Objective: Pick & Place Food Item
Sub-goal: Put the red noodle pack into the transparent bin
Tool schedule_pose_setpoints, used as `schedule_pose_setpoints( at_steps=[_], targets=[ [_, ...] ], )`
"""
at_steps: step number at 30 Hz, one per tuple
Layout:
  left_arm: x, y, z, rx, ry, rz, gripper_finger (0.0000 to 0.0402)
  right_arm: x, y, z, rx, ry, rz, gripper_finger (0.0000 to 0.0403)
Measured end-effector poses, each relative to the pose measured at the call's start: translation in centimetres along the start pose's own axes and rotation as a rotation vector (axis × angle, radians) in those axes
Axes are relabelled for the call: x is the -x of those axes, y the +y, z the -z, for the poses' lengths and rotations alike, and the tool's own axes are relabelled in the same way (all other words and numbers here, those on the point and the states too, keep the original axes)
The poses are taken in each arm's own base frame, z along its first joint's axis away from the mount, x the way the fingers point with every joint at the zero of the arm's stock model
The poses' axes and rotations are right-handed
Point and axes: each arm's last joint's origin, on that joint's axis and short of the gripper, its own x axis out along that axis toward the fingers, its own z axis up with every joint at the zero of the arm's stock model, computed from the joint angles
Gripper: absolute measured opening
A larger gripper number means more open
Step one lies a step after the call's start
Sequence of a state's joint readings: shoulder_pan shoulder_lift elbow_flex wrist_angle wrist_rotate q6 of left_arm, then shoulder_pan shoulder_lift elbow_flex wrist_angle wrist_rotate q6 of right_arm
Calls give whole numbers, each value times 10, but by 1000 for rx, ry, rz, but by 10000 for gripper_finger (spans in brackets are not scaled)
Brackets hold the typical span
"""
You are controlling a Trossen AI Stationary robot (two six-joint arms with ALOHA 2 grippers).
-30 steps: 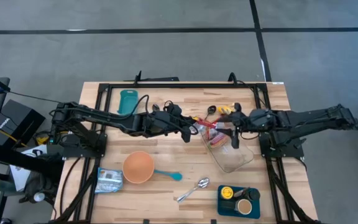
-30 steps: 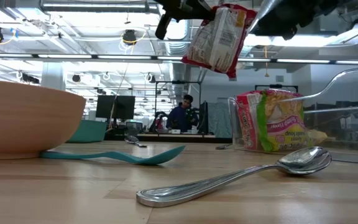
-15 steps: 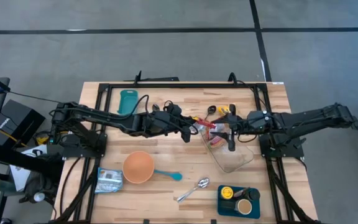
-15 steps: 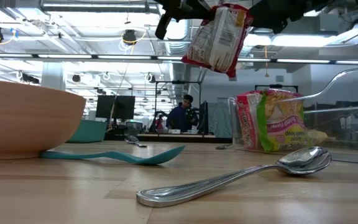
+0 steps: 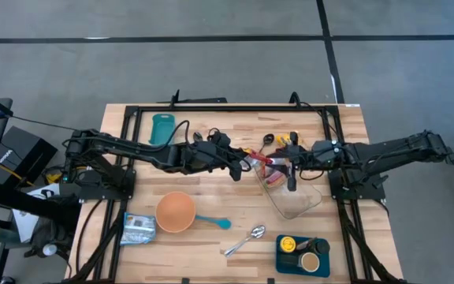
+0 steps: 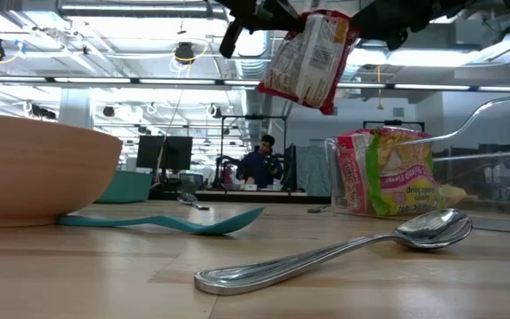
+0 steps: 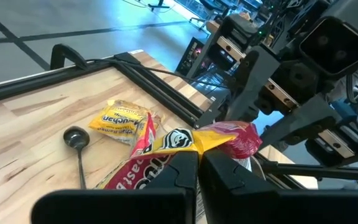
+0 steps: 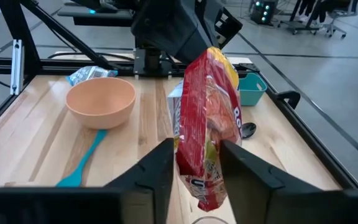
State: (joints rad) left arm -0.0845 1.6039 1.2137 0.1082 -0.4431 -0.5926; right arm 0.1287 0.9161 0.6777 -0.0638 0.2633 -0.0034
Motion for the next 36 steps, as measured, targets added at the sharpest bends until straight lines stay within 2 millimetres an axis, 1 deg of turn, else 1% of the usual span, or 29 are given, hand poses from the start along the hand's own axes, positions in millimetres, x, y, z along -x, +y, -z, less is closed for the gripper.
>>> schedule_pose_setpoints(
  at_steps=[11, 13, 16, 20, 27, 30, 32, 36],
  targets=[
    [0, 0, 0, 3, -2, 2, 1, 0, 0, 0, -3, 3, 0, 15],
    [0, 0, 0, 1, -2, 3, 3, 0, 0, 0, -3, 3, 0, 4],
    [0, 0, 0, -15, 1, 6, 9, 0, 0, 0, -3, 3, 0, 7],
    [0, -1, 0, -54, 39, 67, 27, 0, 0, 0, -3, 4, 0, 2],
    [0, -2, 3, -98, 92, 127, 87, 0, 0, 1, -2, 6, 0, 1],
    [0, -2, 7, -120, 150, 160, 102, 2, -1, 1, 0, 13, 0, 1],
    [1, -1, 9, -155, 185, 182, 108, 3, -1, 2, 3, 23, -1, 1],
    [1, 0, 12, -282, 209, 202, 111, 8, 0, 2, 9, 33, -10, 1]
  ],
)
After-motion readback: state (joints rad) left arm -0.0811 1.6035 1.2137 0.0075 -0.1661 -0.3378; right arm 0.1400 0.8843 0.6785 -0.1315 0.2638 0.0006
